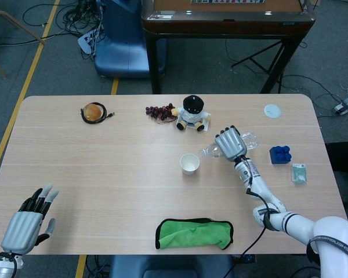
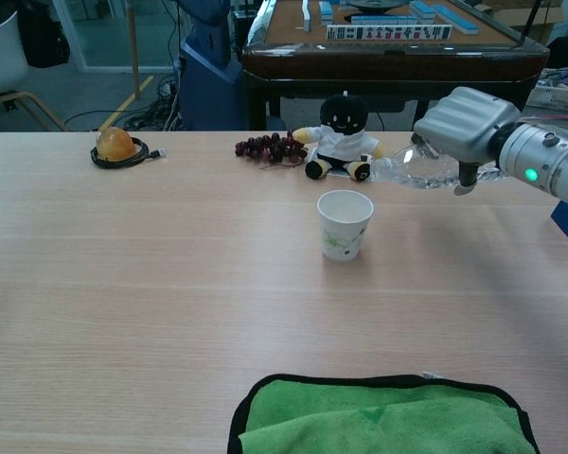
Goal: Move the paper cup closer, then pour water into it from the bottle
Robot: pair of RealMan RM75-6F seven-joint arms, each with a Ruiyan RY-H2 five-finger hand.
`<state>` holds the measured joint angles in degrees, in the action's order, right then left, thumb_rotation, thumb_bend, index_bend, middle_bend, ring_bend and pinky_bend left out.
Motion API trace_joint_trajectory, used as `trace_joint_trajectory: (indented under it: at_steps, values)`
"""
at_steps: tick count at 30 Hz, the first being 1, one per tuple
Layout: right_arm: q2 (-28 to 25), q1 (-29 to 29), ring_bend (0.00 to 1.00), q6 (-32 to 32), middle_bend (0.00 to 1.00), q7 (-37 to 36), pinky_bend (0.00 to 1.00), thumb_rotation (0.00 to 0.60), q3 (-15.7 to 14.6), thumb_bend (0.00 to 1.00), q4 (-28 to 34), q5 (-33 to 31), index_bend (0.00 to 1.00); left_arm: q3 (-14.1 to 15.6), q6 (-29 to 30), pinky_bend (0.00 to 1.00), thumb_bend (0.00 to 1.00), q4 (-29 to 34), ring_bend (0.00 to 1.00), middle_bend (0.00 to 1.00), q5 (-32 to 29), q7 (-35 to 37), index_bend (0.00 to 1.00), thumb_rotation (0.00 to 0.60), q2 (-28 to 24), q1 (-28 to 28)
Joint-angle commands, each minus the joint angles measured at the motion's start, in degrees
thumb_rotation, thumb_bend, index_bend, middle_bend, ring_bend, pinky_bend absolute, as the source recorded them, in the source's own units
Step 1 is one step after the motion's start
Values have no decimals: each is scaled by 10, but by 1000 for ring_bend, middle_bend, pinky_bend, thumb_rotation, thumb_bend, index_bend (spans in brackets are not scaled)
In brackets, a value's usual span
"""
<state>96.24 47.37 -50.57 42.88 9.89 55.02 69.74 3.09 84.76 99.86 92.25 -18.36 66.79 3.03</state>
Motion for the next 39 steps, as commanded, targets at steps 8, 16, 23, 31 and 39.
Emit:
trace_joint_trajectory:
  at_steps: [8, 16, 23, 31, 39]
  values:
    - [6, 15, 556, -4, 620, 60, 644, 600, -8, 166, 7, -6, 631, -1, 2, 163, 449, 3, 0, 0, 0, 4, 0, 600, -4, -1]
    - [6, 22, 556, -9, 620, 95, 644, 600, -13, 167, 9, -7, 631, 0, 1, 163, 449, 4, 0, 0, 0, 3, 0, 600, -4, -1]
    - [3, 26, 556, -13, 620, 120, 644, 600, -15, 167, 18, -12, 631, -1, 0, 163, 449, 5, 0, 0, 0, 3, 0, 600, -5, -1]
    - [0, 29, 556, -20, 620, 139, 644, 600, -18, 167, 27, -13, 631, -1, 0, 163, 449, 6, 0, 0, -1, 2, 0, 600, -6, -2]
    - [-1, 31, 556, -25, 620, 148, 644, 600, -20, 167, 31, -15, 631, -2, 1, 163, 450, 8, 0, 0, -1, 2, 0, 600, -7, -2]
